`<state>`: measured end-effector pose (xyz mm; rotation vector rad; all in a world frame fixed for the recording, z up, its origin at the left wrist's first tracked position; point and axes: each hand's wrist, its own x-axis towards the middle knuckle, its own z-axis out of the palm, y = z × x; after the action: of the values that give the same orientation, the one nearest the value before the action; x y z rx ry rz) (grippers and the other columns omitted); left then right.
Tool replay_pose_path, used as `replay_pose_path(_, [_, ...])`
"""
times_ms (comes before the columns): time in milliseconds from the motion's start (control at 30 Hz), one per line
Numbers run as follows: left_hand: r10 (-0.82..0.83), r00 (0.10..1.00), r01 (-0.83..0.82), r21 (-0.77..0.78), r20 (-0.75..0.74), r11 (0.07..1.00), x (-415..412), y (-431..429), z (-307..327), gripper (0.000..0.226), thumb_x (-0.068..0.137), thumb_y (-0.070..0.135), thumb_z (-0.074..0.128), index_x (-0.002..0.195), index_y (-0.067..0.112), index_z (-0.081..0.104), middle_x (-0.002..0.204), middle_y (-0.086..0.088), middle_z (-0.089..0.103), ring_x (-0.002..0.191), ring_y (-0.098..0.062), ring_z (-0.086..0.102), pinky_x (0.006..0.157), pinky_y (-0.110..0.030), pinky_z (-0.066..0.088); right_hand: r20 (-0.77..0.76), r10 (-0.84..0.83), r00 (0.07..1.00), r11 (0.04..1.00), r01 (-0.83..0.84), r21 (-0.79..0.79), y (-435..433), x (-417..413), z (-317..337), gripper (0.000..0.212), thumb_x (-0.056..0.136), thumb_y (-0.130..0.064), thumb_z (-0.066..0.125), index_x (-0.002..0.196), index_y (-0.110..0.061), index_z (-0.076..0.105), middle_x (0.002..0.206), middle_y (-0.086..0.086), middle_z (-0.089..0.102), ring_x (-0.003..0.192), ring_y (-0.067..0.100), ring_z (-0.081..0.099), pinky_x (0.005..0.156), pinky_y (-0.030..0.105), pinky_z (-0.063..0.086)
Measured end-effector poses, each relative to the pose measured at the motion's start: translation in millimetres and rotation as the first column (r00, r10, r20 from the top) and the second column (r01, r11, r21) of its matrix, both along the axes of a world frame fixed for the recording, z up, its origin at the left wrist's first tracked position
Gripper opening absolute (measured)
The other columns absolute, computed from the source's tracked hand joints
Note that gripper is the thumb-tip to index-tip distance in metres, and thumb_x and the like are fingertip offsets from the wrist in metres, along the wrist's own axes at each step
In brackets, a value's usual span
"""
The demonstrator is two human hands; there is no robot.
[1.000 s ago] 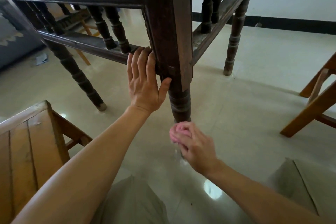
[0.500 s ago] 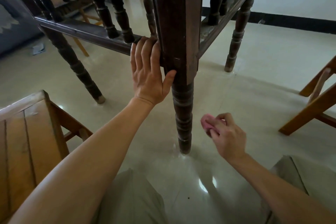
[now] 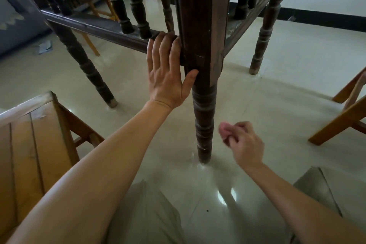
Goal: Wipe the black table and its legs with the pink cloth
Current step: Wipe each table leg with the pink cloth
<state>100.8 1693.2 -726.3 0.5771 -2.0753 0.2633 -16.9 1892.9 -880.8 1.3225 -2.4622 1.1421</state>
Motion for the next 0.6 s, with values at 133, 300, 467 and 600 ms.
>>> replay_pose_path(133, [0.006, 1.000, -0.006, 0.007, -0.004, 1.000, -2, -2, -3, 0.066, 0.096, 0.058, 0.023, 0.137, 0.006, 0.029, 0.139, -0.026, 0.044, 0.135, -0.039, 0.031, 0.118, -0.053, 0.013, 0.072, -0.102, 0.992, 0.994, 0.100, 0.031, -3, -17, -4, 0.022, 0.078, -0.026, 0.058, 0.093, -0.022, 0.074, 0.092, 0.005, 0.059, 0.061, 0.029, 0.060, 0.054, 0.025, 0.038])
replay_pose_path(300, [-0.004, 1.000, 0.004, 0.024, 0.010, 1.000, -2, 1, -2, 0.068, 0.096, 0.058, 0.022, 0.138, 0.005, 0.027, 0.142, -0.026, 0.041, 0.137, -0.040, 0.029, 0.118, -0.052, 0.012, 0.134, 0.222, 0.966, 0.969, -0.233, 0.077, -12, 66, -22, 0.012, 0.084, -0.018, 0.063, 0.091, -0.023, 0.072, 0.099, -0.005, 0.056, 0.058, 0.000, 0.043, 0.054, 0.007, 0.035])
replay_pose_path(467, [0.000, 1.000, -0.001, 0.070, 0.019, 0.998, 2, 8, 0, 0.068, 0.097, 0.055, 0.024, 0.141, 0.003, 0.025, 0.146, -0.026, 0.036, 0.140, -0.040, 0.025, 0.118, -0.052, 0.013, 0.159, 0.294, 0.942, 0.943, -0.314, 0.116, -18, 85, -30, 0.029, 0.081, -0.010, 0.071, 0.109, -0.015, 0.071, 0.098, 0.003, 0.058, 0.066, 0.006, 0.044, 0.053, 0.008, 0.030])
replay_pose_path(600, [-0.011, 0.999, 0.020, 0.160, -0.053, 0.987, 6, 26, -4, 0.066, 0.099, 0.046, 0.036, 0.144, -0.002, 0.024, 0.151, -0.029, 0.025, 0.143, -0.042, 0.017, 0.117, -0.053, 0.016, 0.150, 0.183, 0.972, 0.976, -0.198, 0.094, -11, 42, -20, 0.022, 0.077, -0.008, 0.075, 0.097, -0.018, 0.075, 0.099, 0.007, 0.059, 0.064, 0.008, 0.047, 0.055, 0.020, 0.043])
